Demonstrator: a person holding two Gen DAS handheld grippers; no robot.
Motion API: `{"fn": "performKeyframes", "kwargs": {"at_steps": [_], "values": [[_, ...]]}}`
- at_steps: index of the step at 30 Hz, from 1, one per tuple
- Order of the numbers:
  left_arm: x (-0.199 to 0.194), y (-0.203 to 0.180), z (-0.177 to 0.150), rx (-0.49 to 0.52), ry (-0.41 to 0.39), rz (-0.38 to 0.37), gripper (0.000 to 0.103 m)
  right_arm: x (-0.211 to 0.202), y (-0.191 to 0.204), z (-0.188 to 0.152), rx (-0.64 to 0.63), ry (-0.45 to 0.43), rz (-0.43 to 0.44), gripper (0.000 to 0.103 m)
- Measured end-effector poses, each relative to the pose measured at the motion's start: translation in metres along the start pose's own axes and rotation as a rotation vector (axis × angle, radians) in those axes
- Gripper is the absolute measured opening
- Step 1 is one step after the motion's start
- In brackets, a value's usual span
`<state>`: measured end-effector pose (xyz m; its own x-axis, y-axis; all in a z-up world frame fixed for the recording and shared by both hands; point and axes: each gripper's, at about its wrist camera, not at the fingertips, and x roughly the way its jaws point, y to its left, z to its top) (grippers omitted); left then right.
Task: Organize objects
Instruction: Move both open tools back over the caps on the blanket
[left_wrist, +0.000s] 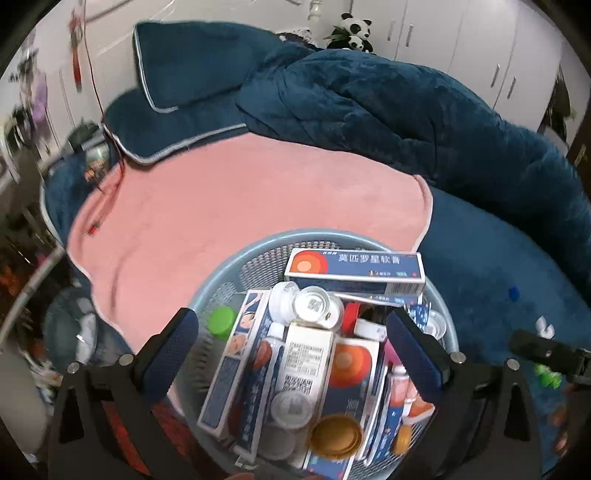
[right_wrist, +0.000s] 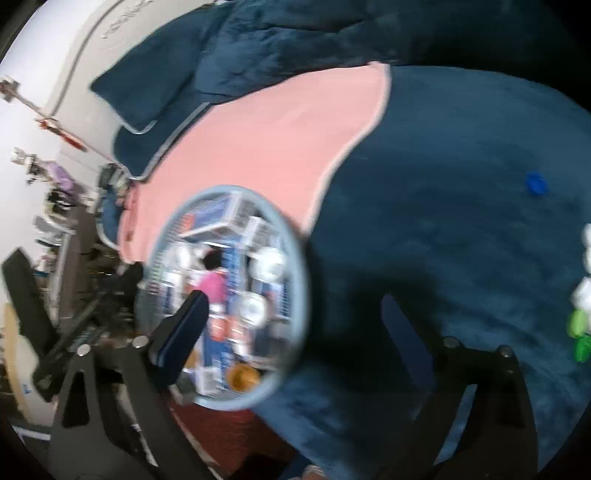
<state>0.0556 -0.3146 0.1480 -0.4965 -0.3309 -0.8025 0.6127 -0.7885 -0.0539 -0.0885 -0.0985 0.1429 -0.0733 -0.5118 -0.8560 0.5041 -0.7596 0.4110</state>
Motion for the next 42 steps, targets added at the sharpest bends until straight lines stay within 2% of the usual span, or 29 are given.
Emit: {"fn": "performKeyframes", "kwargs": {"at_steps": [4,14,24,29,34,42], "values": [[-0.008,-0.015,-0.005,0.05,-0.01,0.01,0.102,-0.016,-0.014,-0.011,-0.018,-0.017,-0.106,0.103],[-0.021,-0.072,-0.018,0.147,-0.007,-0.054,0.102,-0.048,-0.055,-0.036,0.023,-0.029,-0.175,0.103],[-0.023,-0.139,-0.033,0.228,0.016,-0.13,0.102,-0.079,-0.113,-0.061,0.101,-0.036,-0.236,0.103],[-0.019,-0.186,-0.053,0.32,0.046,-0.179,0.102,-0.094,-0.17,-0.076,0.206,-0.029,-0.275,0.103],[-0.009,-0.225,-0.075,0.41,0.082,-0.21,0.102,-0.118,-0.229,-0.084,0.377,-0.071,-0.271,0.103],[0.012,-0.249,-0.101,0.498,0.138,-0.218,0.102,-0.134,-0.291,-0.077,0.505,-0.111,-0.291,0.103]]}}
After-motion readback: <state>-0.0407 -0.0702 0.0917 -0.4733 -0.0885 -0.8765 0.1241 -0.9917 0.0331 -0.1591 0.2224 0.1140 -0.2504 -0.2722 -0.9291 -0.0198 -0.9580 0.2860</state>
